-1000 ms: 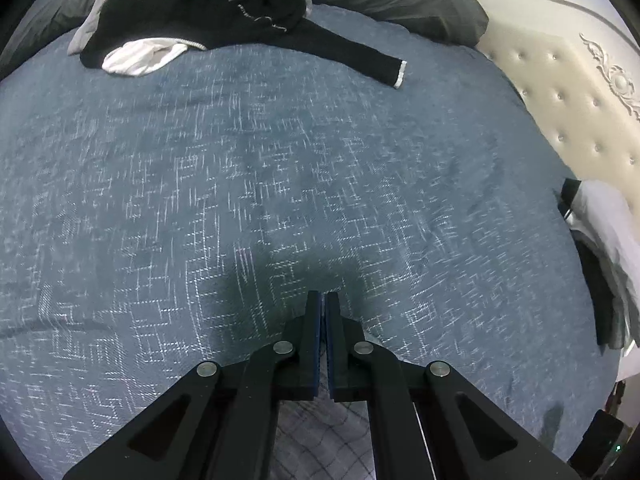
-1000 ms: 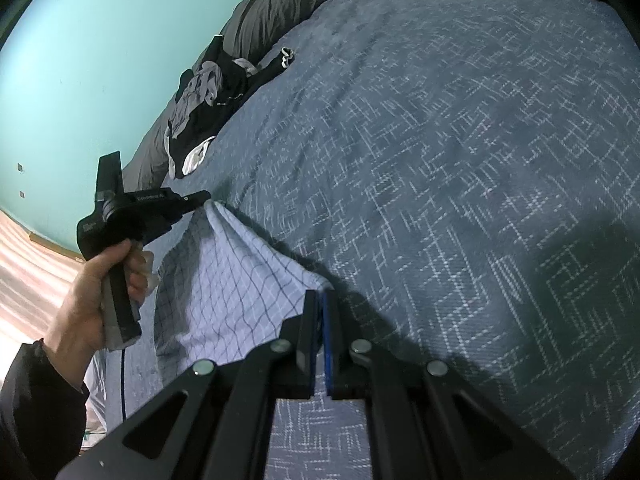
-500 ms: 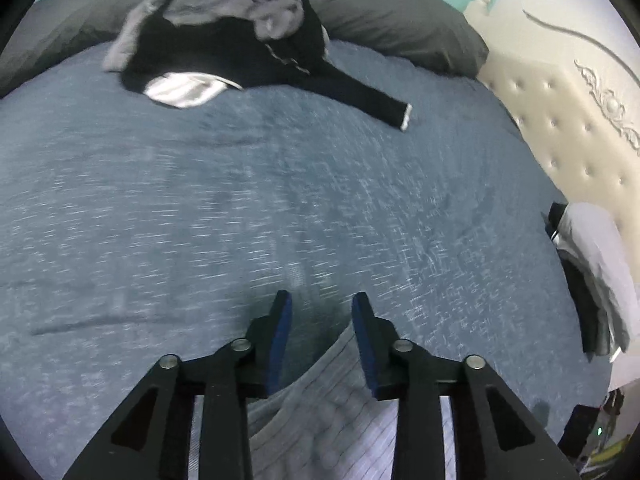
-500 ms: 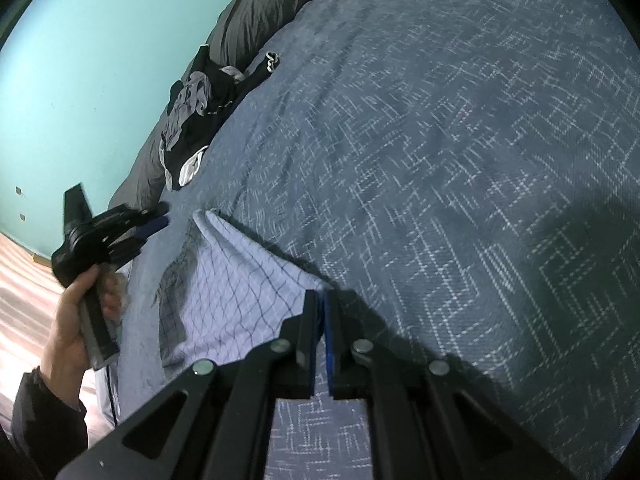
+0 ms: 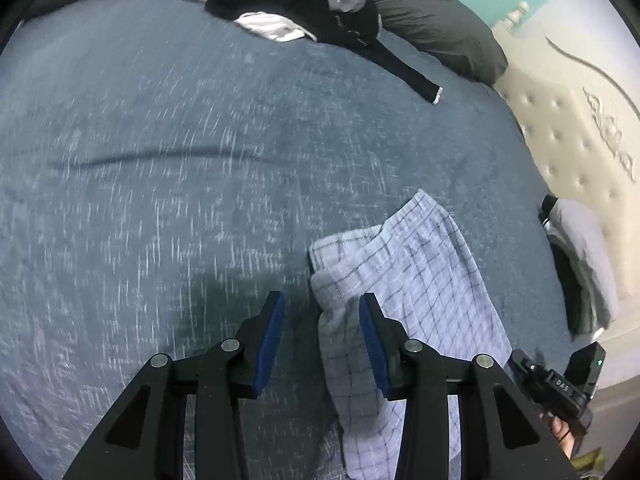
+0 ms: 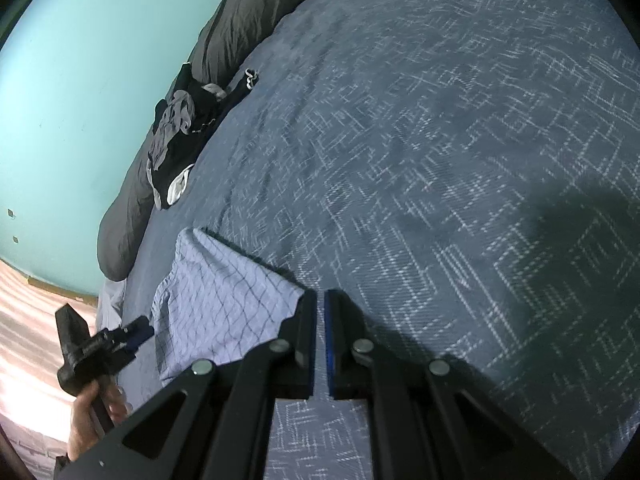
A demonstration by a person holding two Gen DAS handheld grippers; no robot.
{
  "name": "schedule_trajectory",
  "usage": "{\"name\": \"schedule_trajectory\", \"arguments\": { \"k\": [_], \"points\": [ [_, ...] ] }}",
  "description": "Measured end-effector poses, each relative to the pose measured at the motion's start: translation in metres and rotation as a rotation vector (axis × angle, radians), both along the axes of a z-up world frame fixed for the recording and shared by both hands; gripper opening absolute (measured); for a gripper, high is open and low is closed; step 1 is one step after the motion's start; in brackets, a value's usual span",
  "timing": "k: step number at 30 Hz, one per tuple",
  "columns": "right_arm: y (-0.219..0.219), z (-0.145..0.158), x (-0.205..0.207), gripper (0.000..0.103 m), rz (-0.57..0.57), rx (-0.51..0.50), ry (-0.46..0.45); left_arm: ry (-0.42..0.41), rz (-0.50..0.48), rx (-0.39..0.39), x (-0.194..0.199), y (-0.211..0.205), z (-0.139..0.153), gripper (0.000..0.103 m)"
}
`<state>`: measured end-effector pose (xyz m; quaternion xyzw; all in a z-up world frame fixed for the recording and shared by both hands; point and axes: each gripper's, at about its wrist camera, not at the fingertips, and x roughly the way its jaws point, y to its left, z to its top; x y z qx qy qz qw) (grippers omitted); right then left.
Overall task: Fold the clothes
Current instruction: 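Open the left tool and close it on the shorts waistband corner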
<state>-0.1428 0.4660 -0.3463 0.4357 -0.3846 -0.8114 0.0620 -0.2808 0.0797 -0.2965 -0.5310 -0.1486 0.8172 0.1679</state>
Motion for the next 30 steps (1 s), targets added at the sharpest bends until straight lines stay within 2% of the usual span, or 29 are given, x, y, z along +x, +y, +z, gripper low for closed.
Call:
{"name": "schedule_trajectory", "arguments": {
  "k": [5,11,18,19,23,27,30],
  "points": [
    [-0.003,0.000,-0.001,0.004,0.009,0.006,0.001,-0.005,0.012,0.073,-0.003,-0.004,-0.002,0.042],
    [-0.007,-0.001,-0.003,0.004,0.021,0.009,0.003,-0.020,0.014,0.082,-0.016,0.001,-0.009,0.042],
    [-0.005,-0.002,-0.003,0.004,0.019,0.007,0.001,-0.029,0.023,0.093,-0.013,-0.006,-0.011,0.041],
    [-0.006,-0.002,-0.004,0.004,0.020,0.007,0.001,-0.028,0.021,0.091,-0.012,-0.007,-0.011,0.038],
    [-0.006,-0.001,-0.004,0.004,0.021,0.008,0.002,-0.035,0.008,0.094,-0.012,-0.005,-0.014,0.013],
    [-0.005,-0.002,-0.003,0.004,0.018,0.008,0.000,-0.031,0.002,0.101,-0.012,-0.003,-0.014,0.008],
    [-0.006,-0.002,-0.004,0.004,0.020,0.011,-0.001,-0.025,0.003,0.104,-0.013,-0.004,-0.012,0.000]
  ]
}}
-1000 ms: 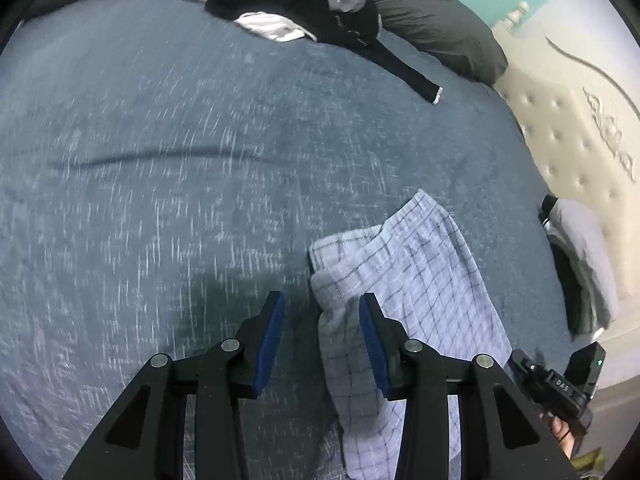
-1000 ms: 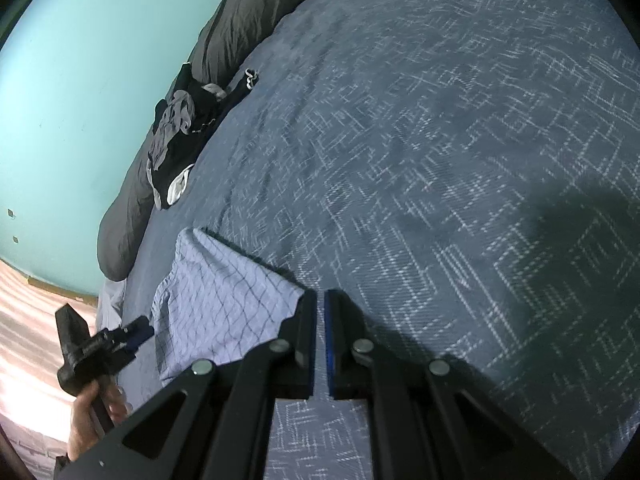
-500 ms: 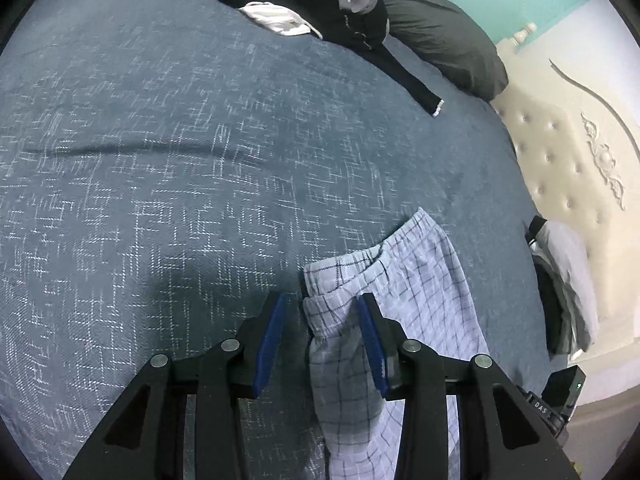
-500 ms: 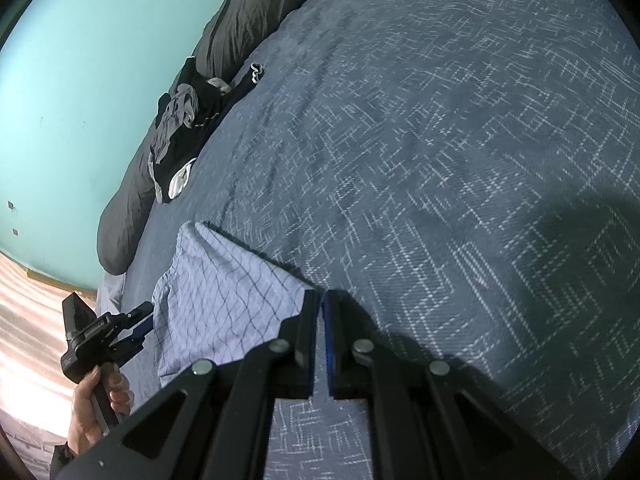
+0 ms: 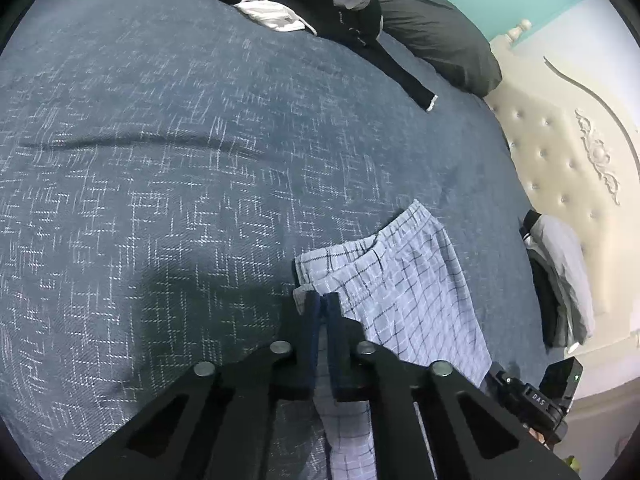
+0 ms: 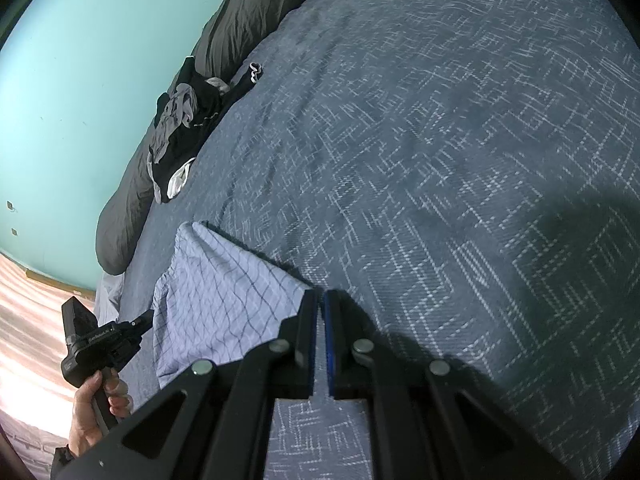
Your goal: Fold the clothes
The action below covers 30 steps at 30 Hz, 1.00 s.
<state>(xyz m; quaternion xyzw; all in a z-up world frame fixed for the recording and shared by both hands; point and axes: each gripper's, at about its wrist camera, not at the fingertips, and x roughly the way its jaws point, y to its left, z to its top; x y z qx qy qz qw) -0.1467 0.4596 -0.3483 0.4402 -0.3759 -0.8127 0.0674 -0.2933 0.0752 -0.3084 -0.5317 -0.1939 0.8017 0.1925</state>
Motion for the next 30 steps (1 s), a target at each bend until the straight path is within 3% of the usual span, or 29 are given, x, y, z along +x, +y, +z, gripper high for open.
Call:
{"name": "schedule_trajectory", "arguments": {
  "k": [10,12,14,15,18,19,20,21,30],
  "points": [
    [-0.001,0.000,-0.001,0.004,0.000,-0.003,-0.002,-0.005,0.006,0.017,-0.001,-0.003,0.005,0.000],
    [-0.001,0.000,-0.001,0.004,0.001,-0.002,-0.001,-0.014,0.003,0.003,0.001,-0.001,0.003,0.009],
    [-0.001,0.000,0.000,0.004,0.003,-0.005,0.000,-0.021,0.008,0.005,0.003,-0.001,-0.001,0.030],
    [-0.001,0.000,0.000,0.004,0.003,-0.004,0.000,-0.020,0.008,0.011,0.003,0.000,-0.003,0.031],
    [0.000,0.000,0.000,0.004,0.002,-0.003,0.000,-0.012,0.001,0.021,0.001,0.004,-0.005,0.029],
    [0.000,0.000,0.000,0.004,0.001,-0.003,0.000,-0.006,0.000,0.012,0.001,0.006,-0.005,0.026],
    [0.000,0.000,0.000,0.004,0.002,-0.003,-0.001,-0.003,-0.001,0.011,0.001,0.006,-0.005,0.015],
    [0.000,0.000,0.000,0.004,0.002,-0.002,-0.001,-0.003,0.002,0.012,0.000,0.006,-0.005,0.012],
    [0.000,0.000,-0.002,0.004,0.005,-0.003,-0.002,-0.008,0.021,0.028,-0.003,0.001,-0.004,0.009]
  ]
}}
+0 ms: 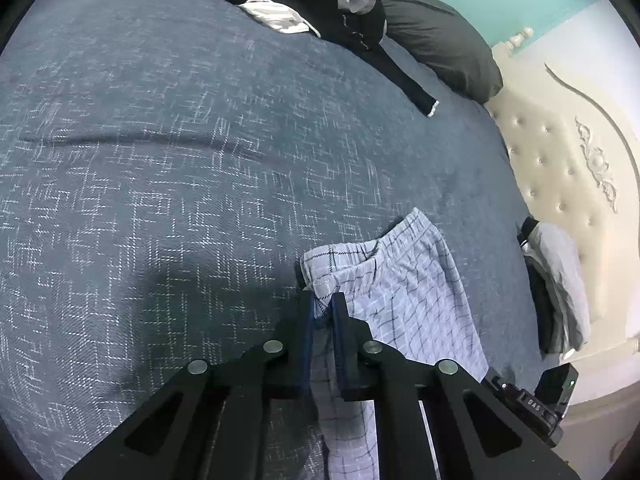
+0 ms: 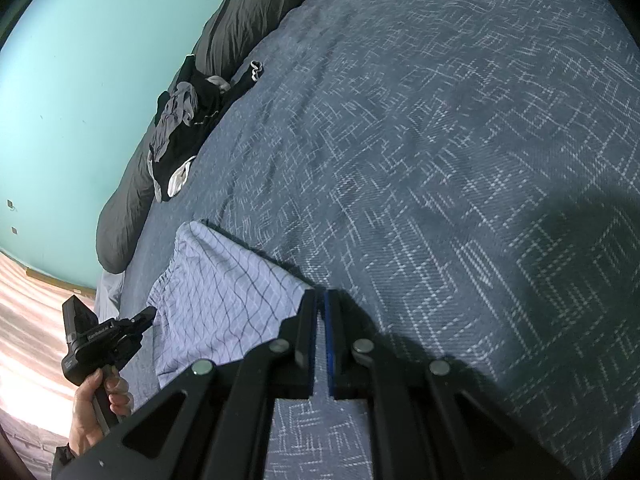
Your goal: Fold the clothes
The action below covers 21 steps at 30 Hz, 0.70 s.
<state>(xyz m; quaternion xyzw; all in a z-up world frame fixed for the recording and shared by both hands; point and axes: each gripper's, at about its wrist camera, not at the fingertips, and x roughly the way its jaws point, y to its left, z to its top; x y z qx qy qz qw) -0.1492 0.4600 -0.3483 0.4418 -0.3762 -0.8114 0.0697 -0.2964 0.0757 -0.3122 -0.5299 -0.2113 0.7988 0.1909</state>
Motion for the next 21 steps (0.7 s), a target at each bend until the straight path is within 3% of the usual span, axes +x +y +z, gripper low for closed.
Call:
{"name": "schedule_trajectory", "arguments": {
  "k": [7,21],
  "points": [
    [0.0001,-0.0012,-0.0008,0.004,0.002,0.001,0.001,-0.023,0.007,0.047,-0.0078,-0.0031,-0.0011,0.010],
    [-0.0011,-0.0007,-0.0030,0.004,0.005,0.000,0.003,-0.020,0.020,0.055,-0.0025,-0.0076,0.0000,0.016]
  ]
}}
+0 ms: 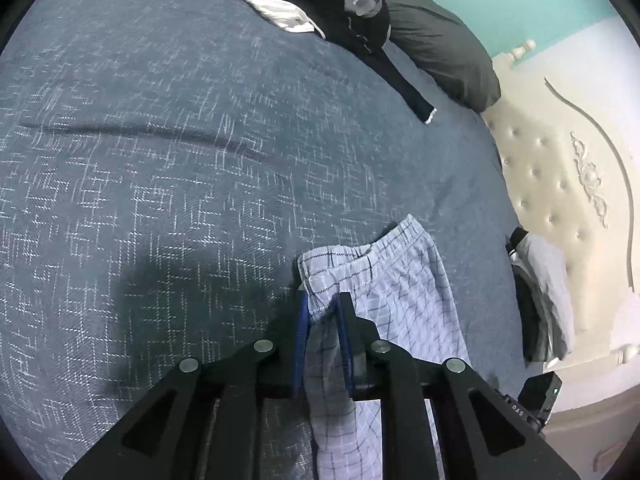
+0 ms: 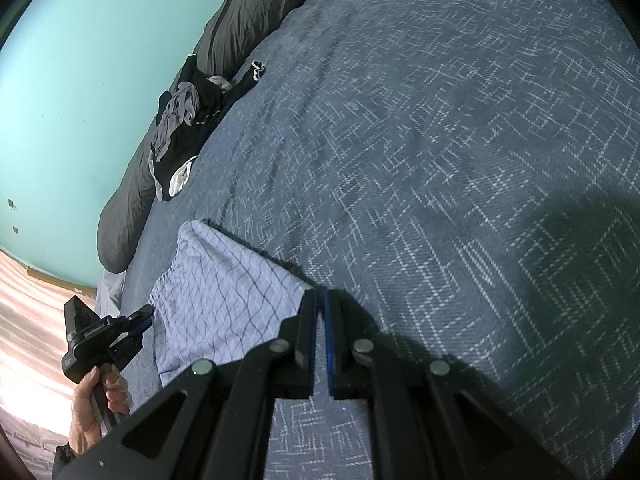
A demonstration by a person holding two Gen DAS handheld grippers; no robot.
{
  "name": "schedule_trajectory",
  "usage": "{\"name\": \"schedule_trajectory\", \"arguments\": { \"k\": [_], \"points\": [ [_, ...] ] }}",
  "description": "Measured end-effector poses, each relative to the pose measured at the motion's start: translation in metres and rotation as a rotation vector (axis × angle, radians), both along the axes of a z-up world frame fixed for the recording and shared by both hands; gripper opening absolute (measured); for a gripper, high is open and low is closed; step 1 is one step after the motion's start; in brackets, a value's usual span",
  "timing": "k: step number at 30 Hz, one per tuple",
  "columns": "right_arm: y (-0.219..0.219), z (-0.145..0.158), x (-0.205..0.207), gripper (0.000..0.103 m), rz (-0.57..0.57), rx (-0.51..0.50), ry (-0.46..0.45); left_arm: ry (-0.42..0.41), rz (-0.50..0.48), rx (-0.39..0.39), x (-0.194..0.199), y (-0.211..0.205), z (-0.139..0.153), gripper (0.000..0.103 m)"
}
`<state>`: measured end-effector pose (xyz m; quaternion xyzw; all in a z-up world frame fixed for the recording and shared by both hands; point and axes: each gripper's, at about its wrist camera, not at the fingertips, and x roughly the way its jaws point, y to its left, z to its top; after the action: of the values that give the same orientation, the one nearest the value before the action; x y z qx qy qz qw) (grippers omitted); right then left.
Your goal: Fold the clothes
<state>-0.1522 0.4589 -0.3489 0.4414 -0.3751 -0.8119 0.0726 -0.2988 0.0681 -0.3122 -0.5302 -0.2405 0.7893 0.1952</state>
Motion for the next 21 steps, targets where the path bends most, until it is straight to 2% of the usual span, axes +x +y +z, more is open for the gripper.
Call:
{"name": "schedule_trajectory", "arguments": {
  "k": [9,14,21],
  "points": [
    [-0.0013,0.0008,-0.0005,0.004,0.001,0.000,0.000,0.000,-0.001,-0.015,-0.0046,0.0006,-0.0008,0.014],
    [0.0002,0.0005,-0.0008,0.004,0.001,-0.002,0.000,0.009,0.008,-0.016,-0.0040,-0.0008,0.0006,0.009],
    [0.0007,-0.0006,-0.0018,0.004,0.004,-0.001,0.000,0.008,0.030,0.025,-0.0053,-0.0029,0.0046,0.008]
  ]
}}
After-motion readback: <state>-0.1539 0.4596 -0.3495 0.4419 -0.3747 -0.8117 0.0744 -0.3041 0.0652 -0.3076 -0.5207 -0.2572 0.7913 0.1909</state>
